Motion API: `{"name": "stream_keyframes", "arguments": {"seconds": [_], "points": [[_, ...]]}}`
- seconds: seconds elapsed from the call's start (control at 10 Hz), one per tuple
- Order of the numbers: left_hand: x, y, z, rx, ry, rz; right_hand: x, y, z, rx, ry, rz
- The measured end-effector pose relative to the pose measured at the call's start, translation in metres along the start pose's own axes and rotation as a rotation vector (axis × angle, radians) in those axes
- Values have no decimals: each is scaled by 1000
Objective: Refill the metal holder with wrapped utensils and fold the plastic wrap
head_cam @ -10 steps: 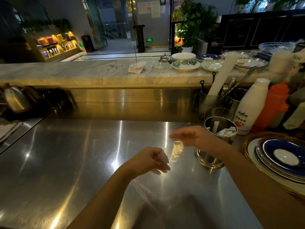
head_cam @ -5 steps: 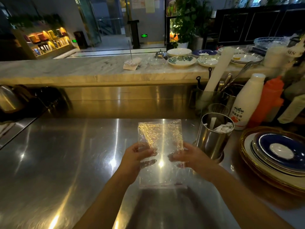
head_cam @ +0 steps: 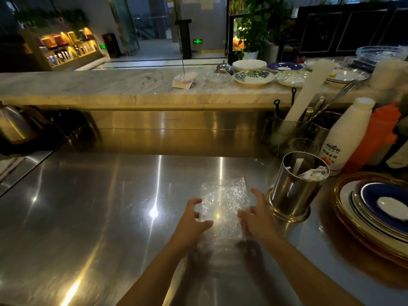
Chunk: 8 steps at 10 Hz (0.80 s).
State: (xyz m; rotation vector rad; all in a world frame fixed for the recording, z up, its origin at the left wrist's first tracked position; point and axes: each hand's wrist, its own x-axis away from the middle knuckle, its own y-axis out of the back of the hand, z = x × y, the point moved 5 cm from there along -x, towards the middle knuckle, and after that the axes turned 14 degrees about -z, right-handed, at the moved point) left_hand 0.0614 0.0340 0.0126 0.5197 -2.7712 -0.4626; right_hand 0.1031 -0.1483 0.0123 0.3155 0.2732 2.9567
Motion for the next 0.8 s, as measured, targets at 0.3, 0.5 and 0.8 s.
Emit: {"name": "stream_keyframes", "arguments": {"seconds": [0.3, 0.5, 0.8], "points": [[-18, -18, 11, -437, -327, -149, -22, -25, -21, 578, 163, 118], [-20, -22, 25, -787, -438, -91, -27, -30, -36, 989, 381, 117], [-28, -14, 0, -769, -525, -58, -37, -32, -17, 1058, 441, 183]]}}
